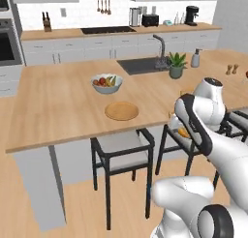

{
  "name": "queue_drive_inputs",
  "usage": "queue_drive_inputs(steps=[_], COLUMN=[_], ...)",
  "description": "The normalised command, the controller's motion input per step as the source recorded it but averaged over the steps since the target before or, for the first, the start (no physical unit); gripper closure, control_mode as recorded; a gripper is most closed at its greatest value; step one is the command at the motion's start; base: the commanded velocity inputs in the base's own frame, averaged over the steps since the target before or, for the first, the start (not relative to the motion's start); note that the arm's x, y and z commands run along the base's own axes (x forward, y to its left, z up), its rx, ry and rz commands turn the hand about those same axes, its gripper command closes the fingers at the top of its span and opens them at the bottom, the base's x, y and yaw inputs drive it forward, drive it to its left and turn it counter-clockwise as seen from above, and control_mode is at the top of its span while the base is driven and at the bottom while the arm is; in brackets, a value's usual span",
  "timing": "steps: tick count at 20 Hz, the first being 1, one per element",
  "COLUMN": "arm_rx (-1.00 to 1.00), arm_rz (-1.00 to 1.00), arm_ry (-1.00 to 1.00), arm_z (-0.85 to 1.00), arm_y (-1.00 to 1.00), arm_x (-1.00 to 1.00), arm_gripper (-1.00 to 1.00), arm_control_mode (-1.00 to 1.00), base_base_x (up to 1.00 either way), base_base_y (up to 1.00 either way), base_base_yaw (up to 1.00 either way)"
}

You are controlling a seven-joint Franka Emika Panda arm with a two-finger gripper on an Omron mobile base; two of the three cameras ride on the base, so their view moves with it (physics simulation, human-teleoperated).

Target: Place one bun and one sausage from the bowl on each plate.

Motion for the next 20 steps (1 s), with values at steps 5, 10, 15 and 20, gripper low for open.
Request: queue_drive_inputs(steps=[5, 10, 15, 20], arm_rx=[0.0, 0.0, 0.0, -0.01], arm_rz=[0.0, 0.0, 0.01, 0.0], arm_ry=[0.0, 0.0, 0.16, 0.03], arm_z=[0.0, 0.0, -0.21, -0.39], arm_y=[0.0, 0.0, 0.27, 0.41], arm_x=[0.0, 0.0, 0.87, 1.0], arm_gripper=[1.0, 1.0, 1.0, 1.0], arm_control_mode=[1.0, 1.0, -1.0, -1.0], base_base_x=[0.82, 0.71, 0.0, 0.0], base_base_y=[0.66, 0.09, 0.0, 0.0], base_base_yaw=[0.0, 0.0, 0.0, 0.0])
